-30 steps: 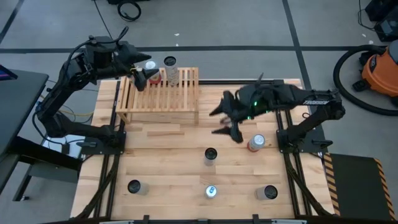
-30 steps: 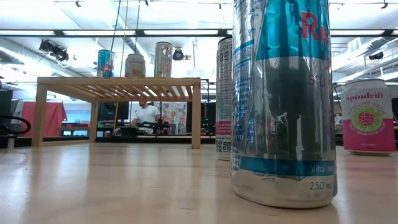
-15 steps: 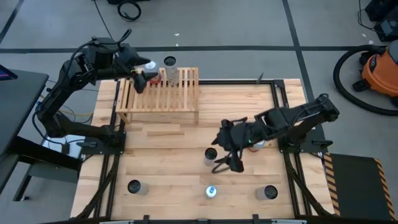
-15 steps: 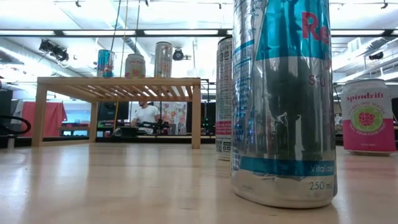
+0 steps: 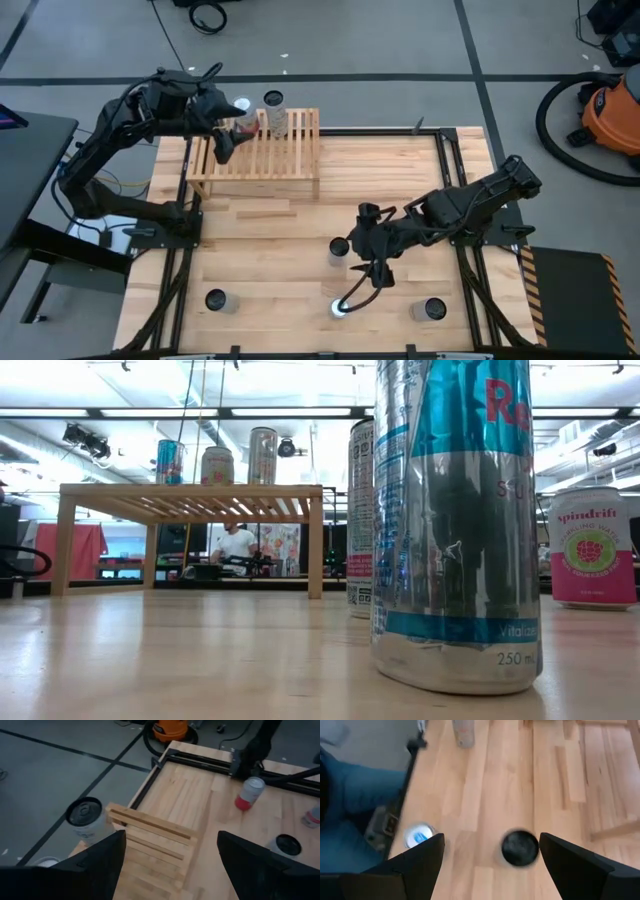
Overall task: Place canned beverage on shelf
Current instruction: Put the blue soda can on the shelf aligned with the other blue soda can
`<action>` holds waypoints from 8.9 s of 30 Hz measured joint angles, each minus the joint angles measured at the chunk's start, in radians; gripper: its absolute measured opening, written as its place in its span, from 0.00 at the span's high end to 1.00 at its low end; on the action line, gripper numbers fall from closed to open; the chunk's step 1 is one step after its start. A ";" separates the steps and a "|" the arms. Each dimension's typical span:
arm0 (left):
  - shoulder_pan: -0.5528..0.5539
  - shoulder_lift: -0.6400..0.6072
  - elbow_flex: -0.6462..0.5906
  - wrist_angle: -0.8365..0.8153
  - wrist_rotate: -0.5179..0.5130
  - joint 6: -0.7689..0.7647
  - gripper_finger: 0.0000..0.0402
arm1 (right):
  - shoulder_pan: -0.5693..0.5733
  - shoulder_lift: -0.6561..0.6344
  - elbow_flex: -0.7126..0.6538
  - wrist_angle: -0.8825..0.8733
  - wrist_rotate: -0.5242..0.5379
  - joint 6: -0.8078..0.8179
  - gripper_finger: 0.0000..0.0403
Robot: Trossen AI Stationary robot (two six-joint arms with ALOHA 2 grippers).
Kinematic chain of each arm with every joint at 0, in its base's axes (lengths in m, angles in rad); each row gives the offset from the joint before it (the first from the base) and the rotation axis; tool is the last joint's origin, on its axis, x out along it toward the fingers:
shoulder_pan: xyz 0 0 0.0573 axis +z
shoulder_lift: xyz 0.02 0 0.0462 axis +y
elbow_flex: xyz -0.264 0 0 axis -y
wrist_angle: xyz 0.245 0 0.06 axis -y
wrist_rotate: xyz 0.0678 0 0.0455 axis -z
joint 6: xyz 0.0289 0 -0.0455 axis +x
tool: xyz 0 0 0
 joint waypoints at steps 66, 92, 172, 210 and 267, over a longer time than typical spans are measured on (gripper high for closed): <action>-0.655 0.001 -0.050 0.006 -0.303 -0.384 0.21 | 0.297 0.304 -0.109 0.184 0.225 0.278 0.17; -0.719 0.002 -0.050 0.005 -0.361 -0.431 0.21 | 0.276 0.302 -0.403 0.676 0.349 0.247 0.17; -0.673 -0.121 -0.050 -0.066 -0.783 -0.366 0.21 | -0.681 0.310 0.307 0.501 -0.278 -0.297 0.40; -0.655 -0.120 -0.050 -0.066 -0.780 -0.352 0.21 | -0.750 0.375 0.275 0.413 -0.336 -0.384 0.38; -0.655 -0.116 -0.048 -0.066 -0.720 -0.220 0.21 | -0.748 0.373 0.366 0.412 -0.297 -0.452 0.30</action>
